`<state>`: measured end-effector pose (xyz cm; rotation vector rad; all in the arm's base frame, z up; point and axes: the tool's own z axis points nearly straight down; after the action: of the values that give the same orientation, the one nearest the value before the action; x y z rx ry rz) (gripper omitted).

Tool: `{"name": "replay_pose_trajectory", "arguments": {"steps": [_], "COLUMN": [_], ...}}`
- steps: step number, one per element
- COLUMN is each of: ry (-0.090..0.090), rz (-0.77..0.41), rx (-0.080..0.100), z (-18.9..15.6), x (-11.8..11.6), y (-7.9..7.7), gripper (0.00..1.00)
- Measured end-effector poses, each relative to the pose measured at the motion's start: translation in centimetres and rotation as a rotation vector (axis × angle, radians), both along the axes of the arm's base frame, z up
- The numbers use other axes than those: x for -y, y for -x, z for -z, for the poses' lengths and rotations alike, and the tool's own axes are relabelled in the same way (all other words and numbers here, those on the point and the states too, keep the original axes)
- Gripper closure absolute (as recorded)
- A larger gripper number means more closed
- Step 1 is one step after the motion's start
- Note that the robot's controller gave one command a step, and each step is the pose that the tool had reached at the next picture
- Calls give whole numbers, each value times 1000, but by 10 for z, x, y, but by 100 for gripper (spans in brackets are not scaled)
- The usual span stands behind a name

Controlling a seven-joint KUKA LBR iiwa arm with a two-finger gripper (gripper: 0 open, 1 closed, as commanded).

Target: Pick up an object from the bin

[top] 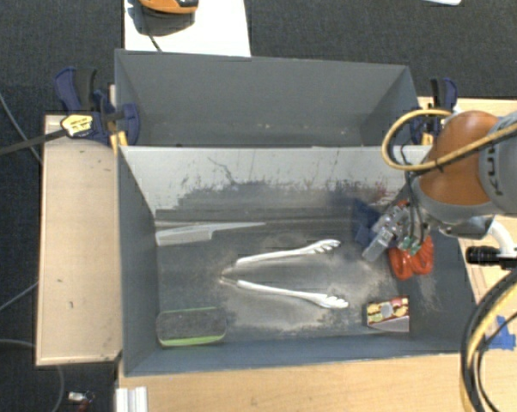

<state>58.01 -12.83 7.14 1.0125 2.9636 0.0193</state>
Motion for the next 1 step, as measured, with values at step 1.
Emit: {"name": "replay_pose_trajectory", "arguments": {"steps": [1], "ry": [0], "rz": [-1], "rx": [0], "z": [0], "x": [0], "y": [0], "gripper": [100]}}
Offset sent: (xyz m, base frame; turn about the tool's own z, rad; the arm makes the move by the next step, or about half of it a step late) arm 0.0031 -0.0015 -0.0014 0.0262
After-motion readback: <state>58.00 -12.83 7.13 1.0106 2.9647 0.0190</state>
